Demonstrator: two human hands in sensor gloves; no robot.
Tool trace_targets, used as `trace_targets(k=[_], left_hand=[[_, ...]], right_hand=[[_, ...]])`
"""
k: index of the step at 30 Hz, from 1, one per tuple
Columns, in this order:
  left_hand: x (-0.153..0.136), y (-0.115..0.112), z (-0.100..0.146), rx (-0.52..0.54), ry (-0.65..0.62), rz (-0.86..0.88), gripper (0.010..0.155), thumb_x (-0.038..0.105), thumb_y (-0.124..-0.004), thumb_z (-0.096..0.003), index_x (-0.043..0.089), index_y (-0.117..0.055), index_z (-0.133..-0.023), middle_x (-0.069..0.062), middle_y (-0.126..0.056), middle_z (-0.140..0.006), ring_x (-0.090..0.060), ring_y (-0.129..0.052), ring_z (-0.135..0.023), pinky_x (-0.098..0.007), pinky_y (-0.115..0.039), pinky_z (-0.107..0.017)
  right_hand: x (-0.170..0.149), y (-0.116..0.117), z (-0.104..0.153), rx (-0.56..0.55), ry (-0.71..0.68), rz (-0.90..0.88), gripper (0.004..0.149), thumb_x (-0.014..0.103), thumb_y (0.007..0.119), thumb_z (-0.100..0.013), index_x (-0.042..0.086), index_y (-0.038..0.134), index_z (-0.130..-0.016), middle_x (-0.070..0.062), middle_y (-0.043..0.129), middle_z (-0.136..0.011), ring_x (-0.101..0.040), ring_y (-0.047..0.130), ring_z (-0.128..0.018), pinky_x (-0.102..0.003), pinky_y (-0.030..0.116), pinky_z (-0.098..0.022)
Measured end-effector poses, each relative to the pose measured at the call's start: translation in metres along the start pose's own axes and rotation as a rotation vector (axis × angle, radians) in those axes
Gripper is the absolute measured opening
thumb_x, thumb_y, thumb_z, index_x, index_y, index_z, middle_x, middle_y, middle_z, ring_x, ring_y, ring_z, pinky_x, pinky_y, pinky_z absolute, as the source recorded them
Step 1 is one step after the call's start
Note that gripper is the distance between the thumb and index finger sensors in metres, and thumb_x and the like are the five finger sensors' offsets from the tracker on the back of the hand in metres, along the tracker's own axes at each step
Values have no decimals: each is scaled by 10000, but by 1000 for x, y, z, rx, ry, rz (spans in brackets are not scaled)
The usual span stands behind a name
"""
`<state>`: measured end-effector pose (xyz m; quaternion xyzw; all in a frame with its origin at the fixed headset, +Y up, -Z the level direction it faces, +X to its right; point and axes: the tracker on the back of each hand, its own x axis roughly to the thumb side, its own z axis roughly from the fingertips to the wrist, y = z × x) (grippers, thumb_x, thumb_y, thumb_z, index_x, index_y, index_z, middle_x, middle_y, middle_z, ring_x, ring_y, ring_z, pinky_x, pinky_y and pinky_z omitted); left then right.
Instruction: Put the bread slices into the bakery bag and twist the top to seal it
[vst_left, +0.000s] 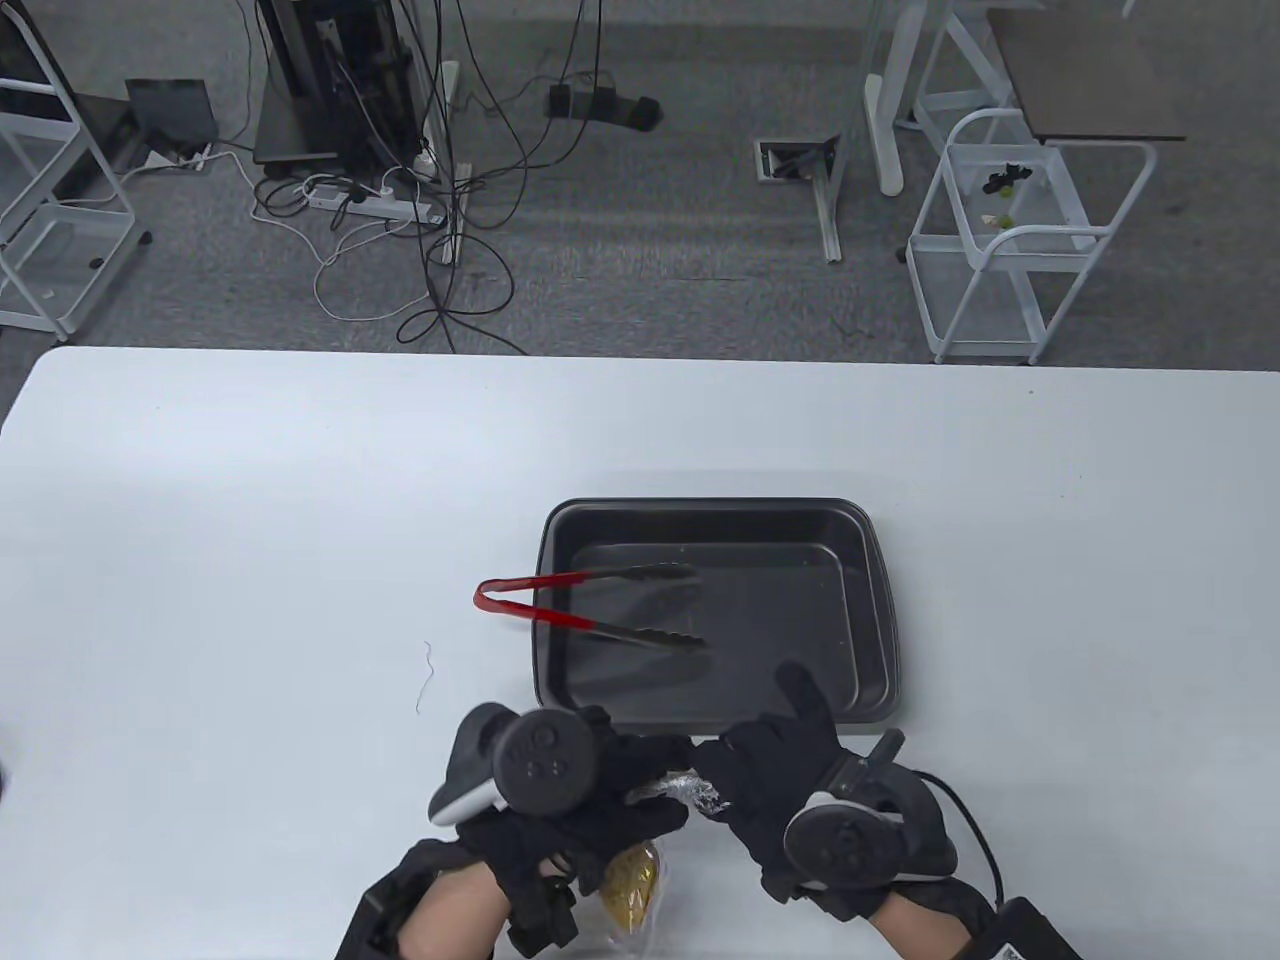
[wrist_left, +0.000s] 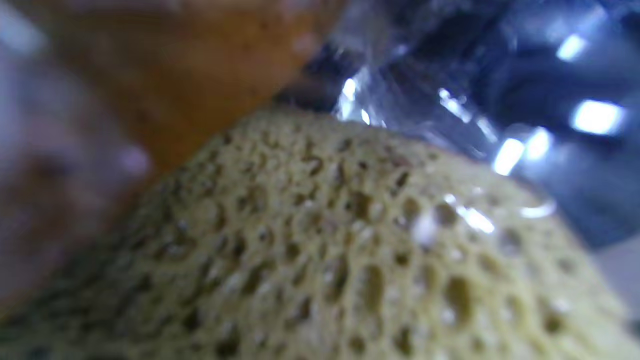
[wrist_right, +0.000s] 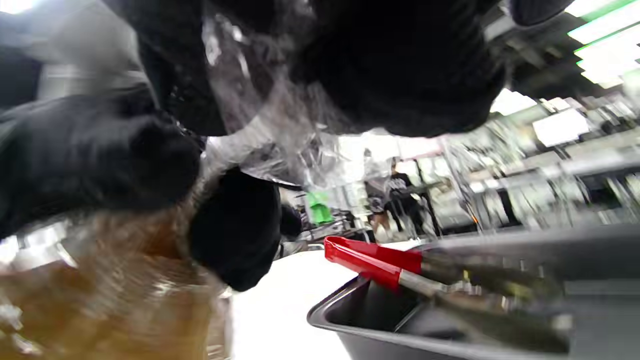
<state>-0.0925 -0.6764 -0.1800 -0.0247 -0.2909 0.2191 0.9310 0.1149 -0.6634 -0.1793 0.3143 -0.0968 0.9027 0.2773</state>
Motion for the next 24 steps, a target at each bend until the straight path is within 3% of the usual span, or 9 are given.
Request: trace_targets(k=[3,7,12,14,16,20,22,24], left_hand=[[33,-9,15,233,3,-453,605,518,-904,-445,274,-736,-973,35,-967,-769,-231,-996,-724,-621,-493,-836],[57,-31,28,425,-43,-902,599,539,-886,-450,282,-722,-966,61,-956,-766,-202,-996,-724,-602,-491,-842],[67,-53,36,588,-78,-1158,579,561,-879,-445,304,-739,-944,85,-937,-784,-178,-978,-753,-604,-424,-851],[68,-56,39,627,-100,-1195,590,565,-877,-441,343,-703,-960,97,-915,-805,-166,-960,-776,-608,-403,-854],[67,-57,37,587,-128,-1183,573,543,-856,-453,359,-686,-968,89,-904,-813,-174,-946,-785,-608,-396,-857],[60,-55,30,456,-98,-1073,507,505,-777,-495,335,-701,-967,83,-923,-779,-186,-964,-737,-593,-441,-866],[55,-45,26,408,-48,-952,491,503,-773,-504,348,-710,-966,87,-937,-744,-173,-980,-695,-581,-505,-859],[39,-25,19,305,44,-595,471,487,-760,-513,352,-731,-963,81,-951,-722,-179,-988,-671,-587,-518,-855]], right_hand=[[-17,8,-2,59,201,-222,439,314,910,-344,7,972,-651,-208,1018,-473,-291,1003,-221,-756,570,-599],[-36,21,2,159,423,-543,438,311,903,-355,-14,965,-642,-216,1010,-449,-288,994,-194,-664,690,-561],[-54,40,14,304,707,-926,435,313,890,-368,-27,962,-630,-217,1008,-419,-274,991,-166,-647,695,-556],[-57,47,19,371,774,-1070,437,310,872,-388,-42,950,-636,-224,998,-416,-276,984,-163,-653,677,-562],[-60,51,21,406,769,-1106,441,313,856,-405,-49,942,-643,-224,995,-418,-273,983,-166,-659,664,-567],[-60,44,17,362,681,-924,489,343,855,-452,-47,878,-745,-249,959,-547,-344,979,-297,-718,542,-592],[-58,37,15,316,570,-811,590,386,815,-483,-17,747,-908,-300,868,-738,-430,946,-495,-731,516,-589],[-51,29,15,288,435,-780,735,436,801,-495,9,539,-1033,-345,707,-902,-491,890,-622,-737,502,-600]])
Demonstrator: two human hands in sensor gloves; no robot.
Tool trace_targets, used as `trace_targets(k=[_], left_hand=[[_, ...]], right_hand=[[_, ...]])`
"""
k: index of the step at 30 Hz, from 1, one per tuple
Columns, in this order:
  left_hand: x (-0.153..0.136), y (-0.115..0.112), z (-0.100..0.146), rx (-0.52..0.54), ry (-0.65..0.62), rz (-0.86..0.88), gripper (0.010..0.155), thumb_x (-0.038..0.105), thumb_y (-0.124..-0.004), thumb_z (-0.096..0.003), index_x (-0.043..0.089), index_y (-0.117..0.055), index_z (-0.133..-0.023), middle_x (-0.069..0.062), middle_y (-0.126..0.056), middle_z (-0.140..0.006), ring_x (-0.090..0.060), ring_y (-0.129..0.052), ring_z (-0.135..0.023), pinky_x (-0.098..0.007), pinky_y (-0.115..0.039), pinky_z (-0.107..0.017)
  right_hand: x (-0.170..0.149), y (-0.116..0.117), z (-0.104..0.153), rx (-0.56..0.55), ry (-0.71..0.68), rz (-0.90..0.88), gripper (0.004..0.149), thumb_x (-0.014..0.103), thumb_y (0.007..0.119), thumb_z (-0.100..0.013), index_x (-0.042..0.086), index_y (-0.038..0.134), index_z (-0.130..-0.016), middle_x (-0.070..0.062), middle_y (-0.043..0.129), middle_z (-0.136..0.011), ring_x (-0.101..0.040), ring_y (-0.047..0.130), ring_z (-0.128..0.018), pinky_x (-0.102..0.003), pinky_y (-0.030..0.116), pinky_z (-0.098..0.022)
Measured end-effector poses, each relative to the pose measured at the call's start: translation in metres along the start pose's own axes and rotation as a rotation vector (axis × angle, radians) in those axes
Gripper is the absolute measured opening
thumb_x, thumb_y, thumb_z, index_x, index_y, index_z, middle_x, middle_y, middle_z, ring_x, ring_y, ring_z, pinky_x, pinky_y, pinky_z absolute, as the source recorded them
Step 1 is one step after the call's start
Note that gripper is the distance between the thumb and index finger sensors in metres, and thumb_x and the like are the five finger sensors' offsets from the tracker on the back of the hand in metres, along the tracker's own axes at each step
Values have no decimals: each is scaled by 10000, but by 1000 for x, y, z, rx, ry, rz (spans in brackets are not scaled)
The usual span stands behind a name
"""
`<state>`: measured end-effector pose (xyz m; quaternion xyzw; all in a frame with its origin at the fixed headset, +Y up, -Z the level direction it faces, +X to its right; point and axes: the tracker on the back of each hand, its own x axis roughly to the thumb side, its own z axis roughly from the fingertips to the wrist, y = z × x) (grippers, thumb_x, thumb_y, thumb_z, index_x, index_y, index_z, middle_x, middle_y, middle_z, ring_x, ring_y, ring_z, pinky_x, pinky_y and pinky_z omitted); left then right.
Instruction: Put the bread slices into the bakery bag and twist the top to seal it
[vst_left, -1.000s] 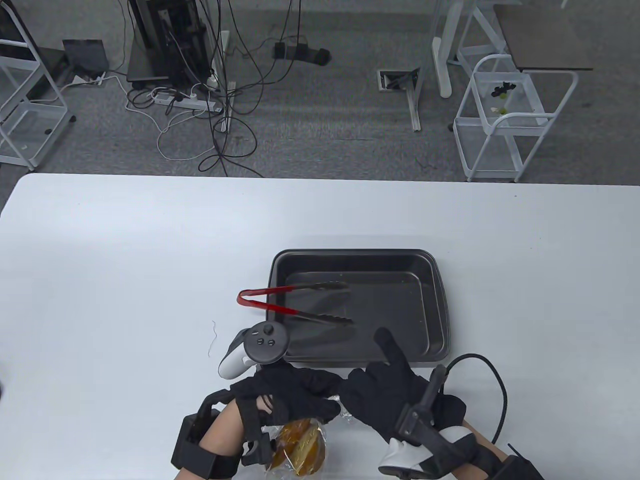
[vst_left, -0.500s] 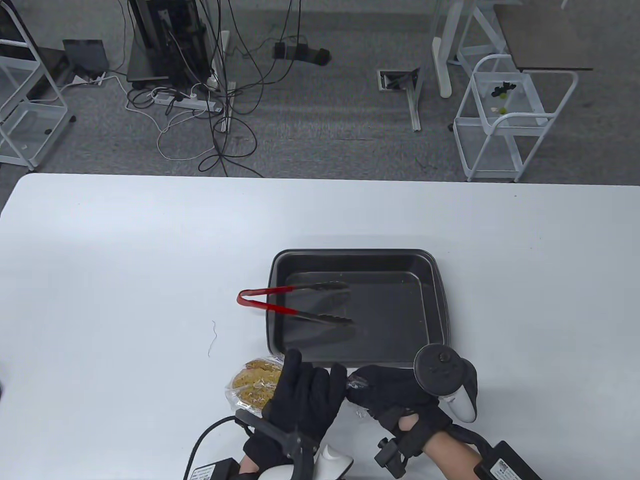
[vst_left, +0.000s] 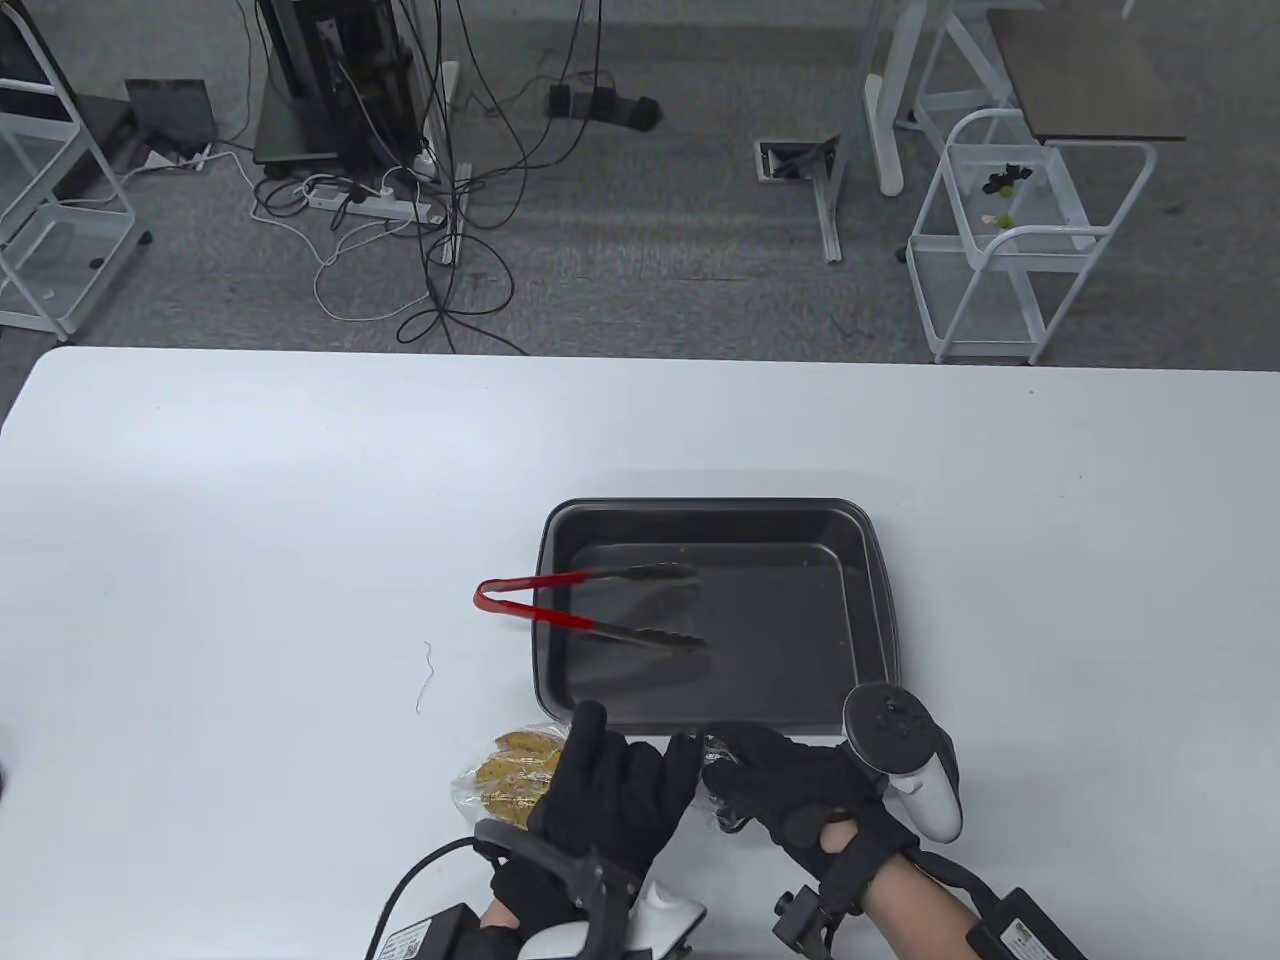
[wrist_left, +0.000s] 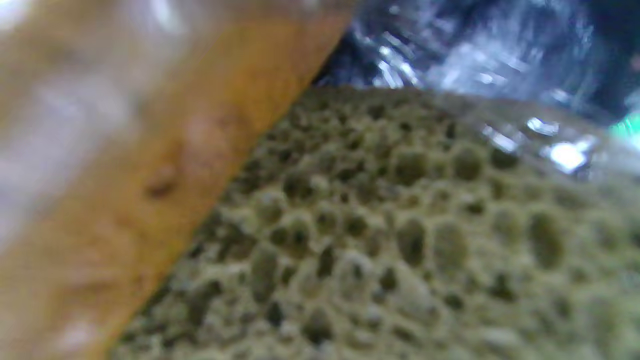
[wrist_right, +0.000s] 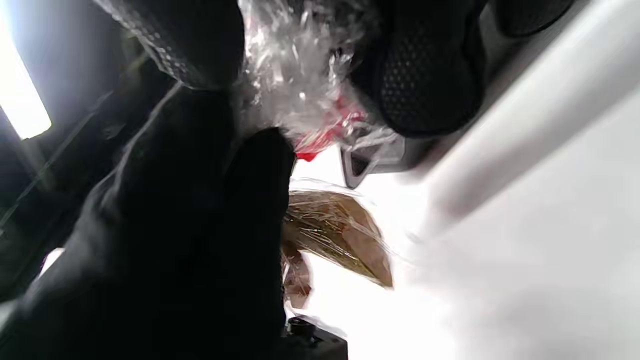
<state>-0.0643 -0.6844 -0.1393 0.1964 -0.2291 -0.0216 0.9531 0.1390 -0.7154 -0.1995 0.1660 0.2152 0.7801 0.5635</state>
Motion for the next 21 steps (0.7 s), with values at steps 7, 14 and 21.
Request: trace_targets(k=[7,14,21], left_hand=[[-75,-21,-26,-299,151,905,472,456,-792,-528,283,-783,-966,43,-964,-665,-202,-984,-607,-602,-552,-823],[-97,-70,-29,-600,-16,1618,481,450,-789,-545,245,-784,-980,36,-962,-662,-208,-981,-600,-606,-548,-818],[-79,-81,-34,-812,-241,1775,480,446,-806,-525,233,-829,-956,35,-995,-633,-209,-1013,-573,-603,-568,-807]], right_hand=[[42,-2,19,-9,-334,361,929,481,838,-489,222,186,-1098,-338,372,-1102,-628,648,-870,-771,443,-639],[77,21,39,-184,-722,1307,1097,484,928,-393,364,26,-1006,-252,160,-1135,-617,450,-1009,-771,408,-686],[83,63,40,-306,-1144,1871,1171,473,985,-313,320,45,-995,-223,216,-1120,-559,552,-988,-738,468,-678]])
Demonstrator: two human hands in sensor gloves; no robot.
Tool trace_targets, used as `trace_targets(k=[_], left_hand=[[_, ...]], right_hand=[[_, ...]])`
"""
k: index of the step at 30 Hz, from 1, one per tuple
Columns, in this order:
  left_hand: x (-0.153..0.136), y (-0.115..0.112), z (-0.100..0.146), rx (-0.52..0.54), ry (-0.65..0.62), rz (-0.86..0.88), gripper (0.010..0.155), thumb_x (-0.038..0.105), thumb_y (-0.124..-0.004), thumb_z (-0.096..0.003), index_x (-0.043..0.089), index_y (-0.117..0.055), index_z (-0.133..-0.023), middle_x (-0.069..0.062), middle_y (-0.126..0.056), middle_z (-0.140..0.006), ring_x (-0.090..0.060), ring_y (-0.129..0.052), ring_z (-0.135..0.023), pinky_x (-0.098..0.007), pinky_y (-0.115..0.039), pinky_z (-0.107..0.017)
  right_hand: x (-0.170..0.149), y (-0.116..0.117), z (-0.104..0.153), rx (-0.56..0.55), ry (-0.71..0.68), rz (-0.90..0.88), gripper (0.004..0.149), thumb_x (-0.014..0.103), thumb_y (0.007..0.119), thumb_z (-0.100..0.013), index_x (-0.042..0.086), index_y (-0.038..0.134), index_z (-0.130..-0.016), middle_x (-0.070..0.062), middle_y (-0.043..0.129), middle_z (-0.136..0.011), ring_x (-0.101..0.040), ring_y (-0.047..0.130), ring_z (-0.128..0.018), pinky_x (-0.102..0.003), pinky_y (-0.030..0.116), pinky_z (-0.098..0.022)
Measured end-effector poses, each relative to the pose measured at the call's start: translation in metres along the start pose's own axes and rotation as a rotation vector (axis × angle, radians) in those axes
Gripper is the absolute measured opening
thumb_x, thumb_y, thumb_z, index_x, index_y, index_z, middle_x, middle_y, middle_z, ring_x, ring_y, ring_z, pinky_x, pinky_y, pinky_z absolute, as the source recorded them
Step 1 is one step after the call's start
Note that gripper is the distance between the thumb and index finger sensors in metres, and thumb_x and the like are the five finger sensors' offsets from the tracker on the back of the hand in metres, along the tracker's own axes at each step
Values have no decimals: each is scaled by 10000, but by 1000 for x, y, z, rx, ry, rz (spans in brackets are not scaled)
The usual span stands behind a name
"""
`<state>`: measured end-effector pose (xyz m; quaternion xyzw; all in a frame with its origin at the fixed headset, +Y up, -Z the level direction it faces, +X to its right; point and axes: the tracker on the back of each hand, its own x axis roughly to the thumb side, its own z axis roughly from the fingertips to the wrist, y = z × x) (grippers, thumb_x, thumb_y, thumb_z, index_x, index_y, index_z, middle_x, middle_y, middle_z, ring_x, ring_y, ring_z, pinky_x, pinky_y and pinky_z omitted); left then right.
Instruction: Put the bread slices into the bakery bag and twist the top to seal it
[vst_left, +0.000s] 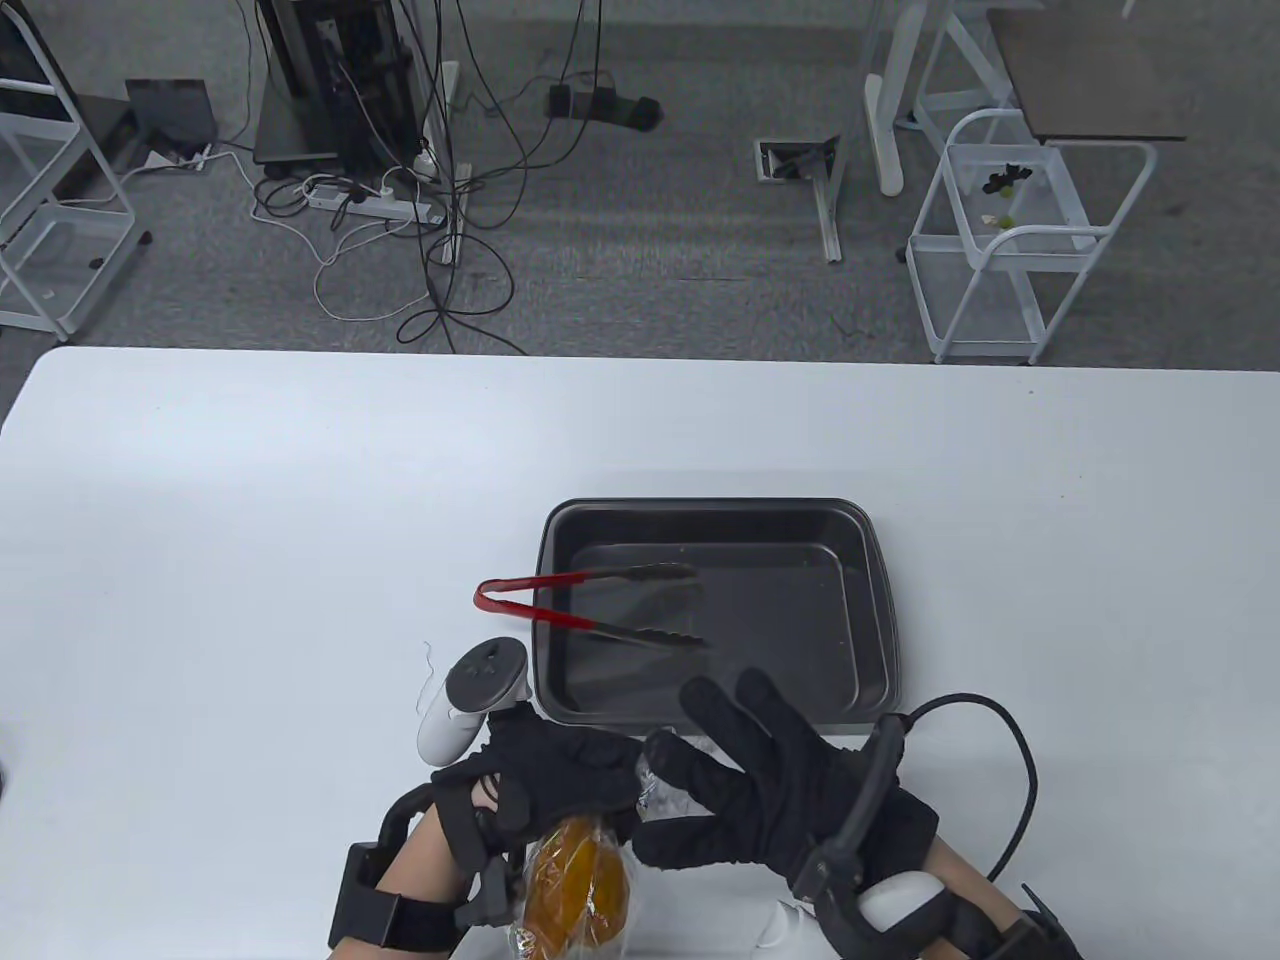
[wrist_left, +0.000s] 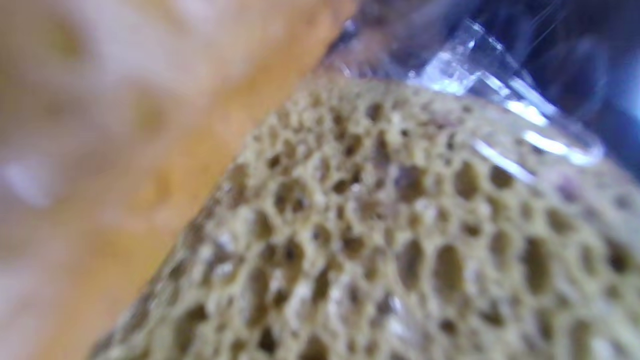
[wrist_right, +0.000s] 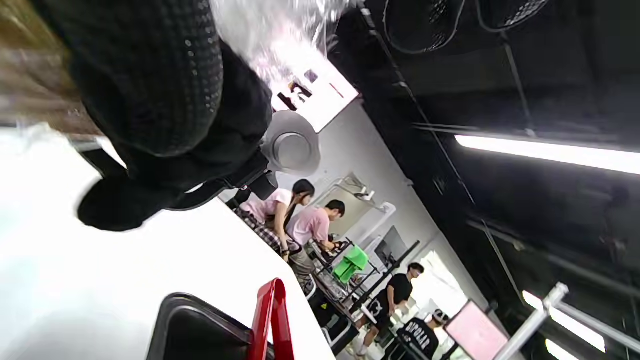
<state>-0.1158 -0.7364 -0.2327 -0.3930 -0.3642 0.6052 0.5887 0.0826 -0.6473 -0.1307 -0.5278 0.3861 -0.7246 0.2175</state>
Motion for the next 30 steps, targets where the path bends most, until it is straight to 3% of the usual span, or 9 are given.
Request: trace_targets(k=[1,3,6,9,14,17,23,27,30], left_hand=[[-2,-1,-3,-17,13,3,480,445,-818,-515,232,-853,-944,34,-1011,-619,-209,-1029,-559,-605,-587,-800],[-6,-5,-6,-65,22,4,483,444,-835,-489,225,-882,-917,34,-1026,-598,-214,-1036,-550,-600,-598,-791],[-13,-4,-2,-75,44,21,486,436,-852,-471,213,-914,-898,25,-1046,-580,-224,-1053,-539,-608,-616,-778],[-18,-3,-3,-58,80,-18,489,443,-856,-468,218,-899,-899,29,-1041,-598,-225,-1049,-558,-616,-608,-781],[-2,-6,0,20,85,-176,596,485,-876,-477,230,-750,-1001,39,-963,-755,-220,-984,-711,-637,-500,-816],[20,-19,6,204,120,-505,628,491,-876,-481,231,-699,-1025,41,-930,-798,-219,-958,-751,-653,-462,-820],[43,-75,7,722,153,-1243,598,494,-883,-463,236,-748,-985,54,-963,-757,-206,-1003,-708,-631,-524,-823],[36,-107,-6,855,192,-1638,568,493,-867,-473,212,-776,-958,47,-981,-741,-209,-1029,-682,-617,-547,-819],[27,-126,-17,885,224,-1869,548,476,-805,-501,154,-787,-944,29,-991,-725,-219,-1044,-654,-609,-573,-807]], right_hand=[[1,-1,-2,-15,-29,-3,1142,467,980,-319,312,81,-1005,-206,264,-1122,-545,586,-977,-728,476,-681],[6,-10,-4,-155,-149,-79,977,417,1014,-301,234,382,-1023,-184,560,-1059,-475,768,-878,-688,532,-671],[12,-17,-5,-140,-224,-82,688,401,973,-320,192,699,-916,-130,838,-908,-401,945,-729,-654,594,-664],[17,-19,-10,-119,-219,-145,508,329,936,-351,132,843,-809,-134,981,-742,-361,1039,-523,-637,642,-651],[-3,-14,-14,-46,96,-398,449,267,930,-326,85,906,-735,-153,1041,-612,-317,1053,-338,-724,590,-647],[-16,-1,-10,34,317,-599,438,263,931,-318,66,930,-709,-160,1058,-573,-317,1049,-296,-751,561,-643],[-31,26,2,163,789,-917,424,253,937,-310,33,957,-672,-187,1074,-509,-322,1045,-232,-755,576,-617],[-30,40,12,248,1019,-1073,416,248,937,-308,10,963,-649,-201,1074,-471,-320,1037,-191,-733,611,-605],[-25,52,28,303,1247,-1263,417,251,935,-311,-5,961,-639,-207,1070,-444,-310,1029,-161,-701,654,-591]])
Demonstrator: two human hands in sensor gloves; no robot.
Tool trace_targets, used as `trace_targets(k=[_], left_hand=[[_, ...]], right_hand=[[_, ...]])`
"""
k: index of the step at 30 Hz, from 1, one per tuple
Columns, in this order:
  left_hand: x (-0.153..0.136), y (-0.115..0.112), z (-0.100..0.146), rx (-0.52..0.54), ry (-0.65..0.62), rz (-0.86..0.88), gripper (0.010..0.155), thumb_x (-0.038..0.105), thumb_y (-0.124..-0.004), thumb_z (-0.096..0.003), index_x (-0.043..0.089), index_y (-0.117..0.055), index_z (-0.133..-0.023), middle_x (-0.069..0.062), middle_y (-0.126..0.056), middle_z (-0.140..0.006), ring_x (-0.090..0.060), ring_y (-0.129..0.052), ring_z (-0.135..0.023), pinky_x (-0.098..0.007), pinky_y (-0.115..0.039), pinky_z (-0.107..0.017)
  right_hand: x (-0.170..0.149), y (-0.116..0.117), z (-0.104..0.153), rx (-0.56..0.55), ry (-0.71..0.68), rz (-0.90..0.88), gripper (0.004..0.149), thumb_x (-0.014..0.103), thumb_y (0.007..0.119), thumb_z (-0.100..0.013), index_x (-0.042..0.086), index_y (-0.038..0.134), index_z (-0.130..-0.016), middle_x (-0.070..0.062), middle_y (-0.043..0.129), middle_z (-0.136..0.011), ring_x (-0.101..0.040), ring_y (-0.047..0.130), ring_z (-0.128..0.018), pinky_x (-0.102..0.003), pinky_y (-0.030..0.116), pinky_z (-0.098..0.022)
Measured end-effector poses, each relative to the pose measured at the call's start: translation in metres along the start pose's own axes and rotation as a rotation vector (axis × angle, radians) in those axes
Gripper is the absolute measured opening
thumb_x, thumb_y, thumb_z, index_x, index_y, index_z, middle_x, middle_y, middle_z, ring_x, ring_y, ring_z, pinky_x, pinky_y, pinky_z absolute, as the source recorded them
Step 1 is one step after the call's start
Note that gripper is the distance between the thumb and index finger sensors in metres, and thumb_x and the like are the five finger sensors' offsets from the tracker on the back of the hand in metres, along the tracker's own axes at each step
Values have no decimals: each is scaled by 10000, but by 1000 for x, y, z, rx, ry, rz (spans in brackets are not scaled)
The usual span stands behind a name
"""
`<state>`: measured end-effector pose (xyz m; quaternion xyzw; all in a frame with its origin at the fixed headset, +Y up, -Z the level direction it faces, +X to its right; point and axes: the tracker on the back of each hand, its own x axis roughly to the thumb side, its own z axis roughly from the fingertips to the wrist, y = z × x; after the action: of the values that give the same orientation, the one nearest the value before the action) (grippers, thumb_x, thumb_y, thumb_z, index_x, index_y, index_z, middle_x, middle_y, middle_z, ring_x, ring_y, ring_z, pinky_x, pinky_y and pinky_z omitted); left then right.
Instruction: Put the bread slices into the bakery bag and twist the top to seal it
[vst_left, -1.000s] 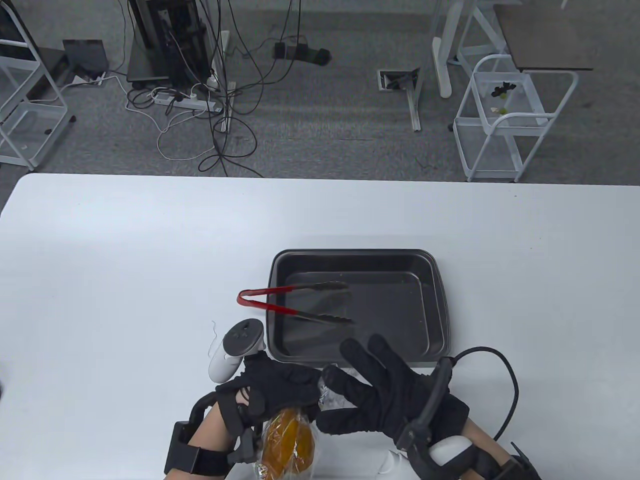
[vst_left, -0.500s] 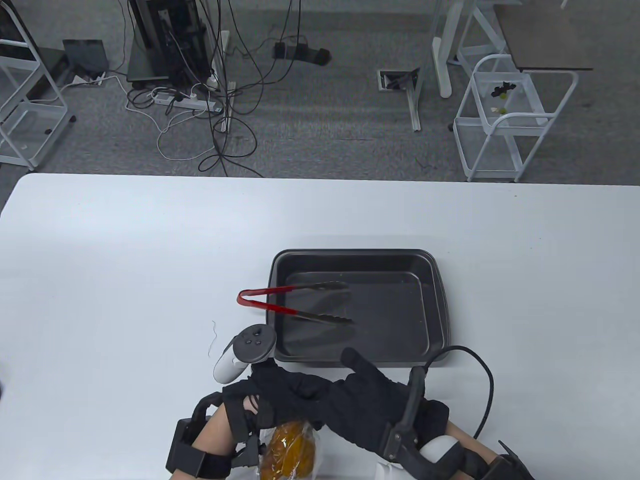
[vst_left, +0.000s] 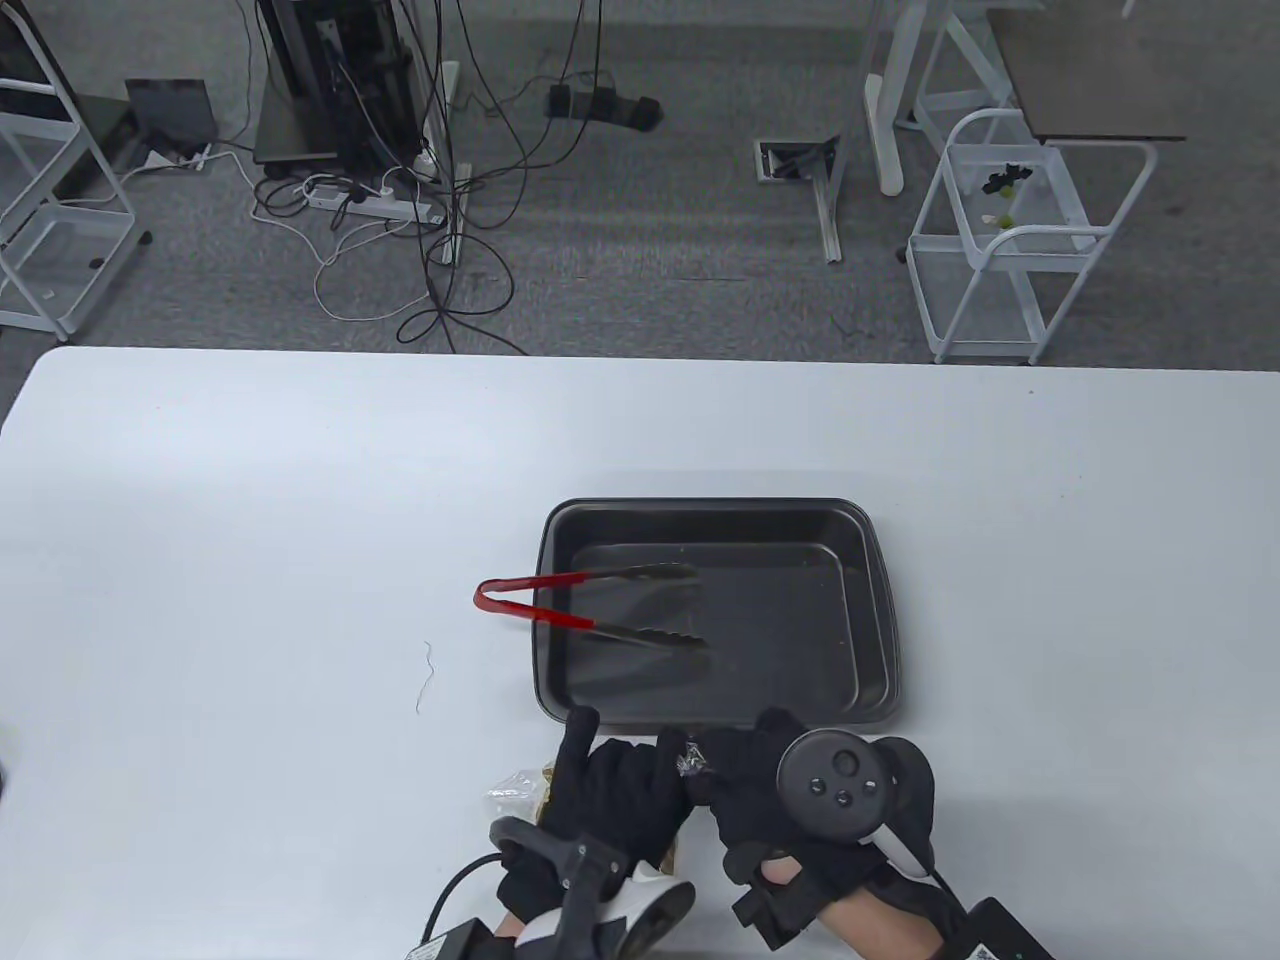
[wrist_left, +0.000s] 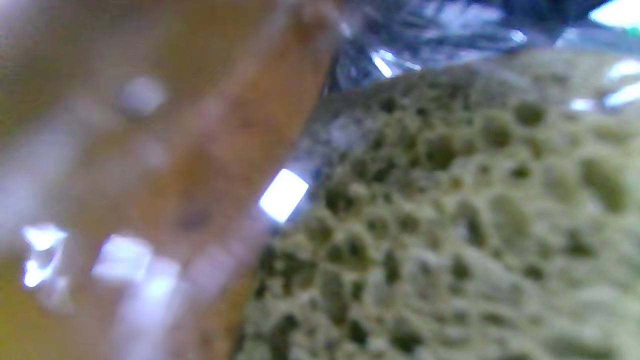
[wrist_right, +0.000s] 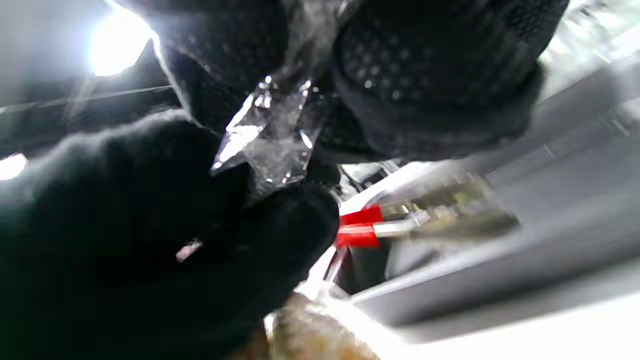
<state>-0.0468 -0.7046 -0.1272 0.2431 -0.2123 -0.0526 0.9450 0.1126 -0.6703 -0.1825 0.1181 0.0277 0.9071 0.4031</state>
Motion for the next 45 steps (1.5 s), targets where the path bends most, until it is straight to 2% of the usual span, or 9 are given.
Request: trace_targets(k=[3,8,12,15,21,26,31,35,45], left_hand=[[7,-2,2,9,21,-46,537,468,-810,-501,147,-808,-932,25,-1015,-705,-216,-1067,-633,-591,-620,-797],[6,-15,8,-63,9,37,531,443,-835,-487,131,-822,-916,25,-1032,-688,-208,-1086,-621,-578,-642,-797],[-7,-14,9,-41,61,115,500,442,-842,-496,151,-838,-902,24,-1039,-677,-209,-1092,-606,-570,-654,-794],[-12,-12,9,-27,117,169,496,442,-842,-498,146,-846,-896,20,-1045,-675,-209,-1101,-597,-559,-670,-788],[-21,-16,10,-7,159,207,527,487,-831,-502,166,-815,-920,44,-1033,-770,-183,-1119,-682,-488,-735,-779],[-24,-24,6,-107,205,421,668,489,-795,-514,124,-593,-1036,-21,-858,-965,-223,-1028,-840,-484,-665,-812],[-54,-41,10,-326,194,770,923,682,-663,-474,153,-293,-1133,-136,-476,-1183,-472,-614,-1079,-658,-407,-823],[-57,-53,12,-440,185,894,1012,720,-633,-385,122,-301,-1130,-184,-485,-1164,-477,-646,-1043,-664,-416,-815],[-49,-43,10,-234,141,755,928,734,-549,-300,217,-521,-1071,-10,-794,-945,-251,-888,-820,-557,-573,-820]], right_hand=[[-25,7,0,20,94,-223,431,258,944,-325,-14,946,-660,-213,1055,-463,-316,1022,-178,-696,659,-575],[-53,30,1,266,171,-343,543,316,914,-406,-5,824,-835,-182,1012,-568,-298,1027,-284,-709,613,-595],[-60,45,10,148,161,-506,576,356,932,-407,12,802,-851,-148,983,-618,-331,1009,-363,-709,585,-595],[-61,54,13,90,95,-520,595,400,920,-409,51,786,-872,-254,797,-873,-441,907,-628,-724,531,-608],[-65,67,6,137,134,-744,591,343,936,-415,20,755,-876,-296,765,-944,-508,904,-748,-704,595,-608],[-57,53,4,-111,-6,-563,493,295,923,-343,5,888,-739,-293,861,-864,-410,1049,-613,-615,771,-540],[-74,45,8,-107,36,-728,474,293,913,-349,6,904,-726,-282,935,-787,-277,1088,-362,-527,827,-466],[-78,52,7,16,60,-957,481,288,902,-366,3,878,-753,-302,949,-743,-187,1096,-219,-458,896,-387],[-81,42,8,124,40,-1064,484,305,851,-404,28,850,-801,-237,989,-694,-234,1138,-313,-447,879,-453]])
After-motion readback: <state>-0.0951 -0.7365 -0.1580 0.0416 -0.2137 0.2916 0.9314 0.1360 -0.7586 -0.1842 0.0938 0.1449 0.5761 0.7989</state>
